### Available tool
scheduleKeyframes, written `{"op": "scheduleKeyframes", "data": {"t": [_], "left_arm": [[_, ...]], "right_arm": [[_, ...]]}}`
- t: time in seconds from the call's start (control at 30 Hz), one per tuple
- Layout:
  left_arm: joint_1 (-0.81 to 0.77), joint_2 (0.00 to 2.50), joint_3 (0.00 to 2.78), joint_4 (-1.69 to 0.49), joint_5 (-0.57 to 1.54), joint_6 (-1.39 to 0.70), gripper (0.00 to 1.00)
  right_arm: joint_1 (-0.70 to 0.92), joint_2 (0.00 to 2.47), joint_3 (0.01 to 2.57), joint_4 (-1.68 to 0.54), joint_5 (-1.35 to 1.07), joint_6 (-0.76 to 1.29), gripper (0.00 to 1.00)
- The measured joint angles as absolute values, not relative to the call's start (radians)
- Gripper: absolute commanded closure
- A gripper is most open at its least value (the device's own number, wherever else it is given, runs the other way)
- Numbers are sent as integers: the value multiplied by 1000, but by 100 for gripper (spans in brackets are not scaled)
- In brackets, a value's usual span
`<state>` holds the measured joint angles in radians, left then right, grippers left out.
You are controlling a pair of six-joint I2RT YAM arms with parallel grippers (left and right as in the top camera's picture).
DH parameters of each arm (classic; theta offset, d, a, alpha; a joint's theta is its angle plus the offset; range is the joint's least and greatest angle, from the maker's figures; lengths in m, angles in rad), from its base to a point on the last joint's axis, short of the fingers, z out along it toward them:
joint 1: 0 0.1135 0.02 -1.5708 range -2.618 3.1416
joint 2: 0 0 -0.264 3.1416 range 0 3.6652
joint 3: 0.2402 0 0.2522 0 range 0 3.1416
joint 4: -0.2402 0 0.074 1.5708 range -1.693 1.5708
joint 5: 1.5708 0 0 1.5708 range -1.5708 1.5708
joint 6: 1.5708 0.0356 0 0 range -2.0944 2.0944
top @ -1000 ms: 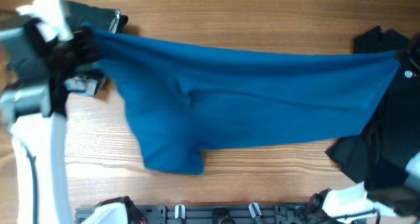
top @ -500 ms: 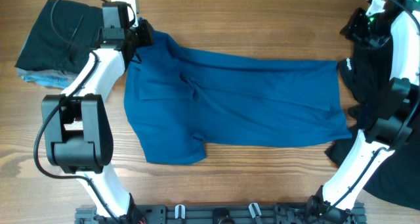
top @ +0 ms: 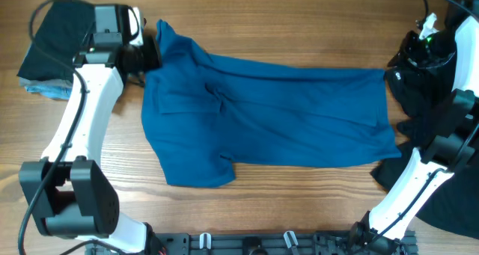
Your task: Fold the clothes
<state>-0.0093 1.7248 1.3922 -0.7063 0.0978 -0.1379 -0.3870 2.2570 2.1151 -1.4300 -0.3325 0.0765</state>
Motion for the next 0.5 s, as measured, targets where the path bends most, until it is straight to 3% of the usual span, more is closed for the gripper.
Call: {"op": "scheduleKeyframes", "data": {"t": [0.1,0.23,0.27,0.4,0.5], "left_arm": [[-25,1767,1345,-718,98,-138,91],[-31,1863,1235,-644,110,-159,77],[-31,1887,1213,-634,114,-168,78],[-31,1930,1182,-598,123,-187,96],[-22,1941,1196,-640,111,-199,96]], "right_arm": [[-387,2257,2115,-1438,-332,75,75],[-387,2257,2115,-1456,-336,59,75],[-387,2257,2115,-1461,-340,50,75],[-389,2226,2114,-1485,-356,46,71],[-392,2100,2114,-1517,-358,50,65]]}}
